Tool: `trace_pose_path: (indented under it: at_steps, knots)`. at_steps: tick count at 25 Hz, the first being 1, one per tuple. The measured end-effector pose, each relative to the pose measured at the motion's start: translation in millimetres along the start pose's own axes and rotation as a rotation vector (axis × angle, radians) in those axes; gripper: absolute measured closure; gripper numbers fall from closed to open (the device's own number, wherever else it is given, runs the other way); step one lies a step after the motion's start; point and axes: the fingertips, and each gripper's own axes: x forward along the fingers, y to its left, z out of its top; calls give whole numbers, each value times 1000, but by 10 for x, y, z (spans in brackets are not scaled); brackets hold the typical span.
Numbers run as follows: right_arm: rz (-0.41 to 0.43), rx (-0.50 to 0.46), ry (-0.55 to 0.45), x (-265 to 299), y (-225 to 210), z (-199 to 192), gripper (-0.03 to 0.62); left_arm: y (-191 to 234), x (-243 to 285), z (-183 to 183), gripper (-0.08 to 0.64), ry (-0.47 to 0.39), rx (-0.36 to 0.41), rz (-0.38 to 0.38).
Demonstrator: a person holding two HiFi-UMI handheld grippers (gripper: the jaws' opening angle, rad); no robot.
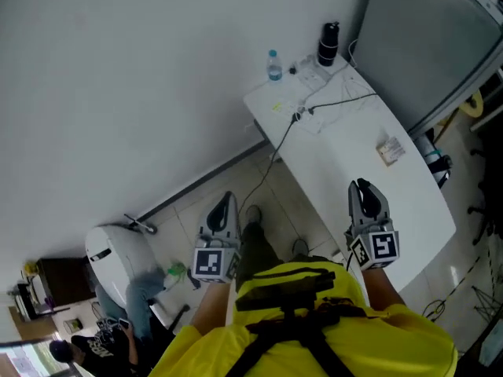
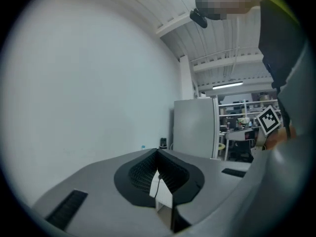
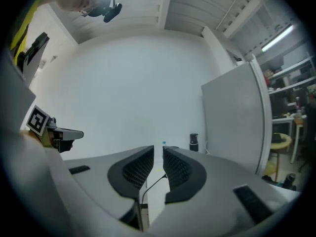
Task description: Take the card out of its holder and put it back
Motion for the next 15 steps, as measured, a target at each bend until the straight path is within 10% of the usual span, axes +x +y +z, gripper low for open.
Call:
trace_pose_path:
  at_steps: [15]
  knots:
    - [-815,124,-98,-614,-916,23,529,-1643,2421,305,518,5,123,-942]
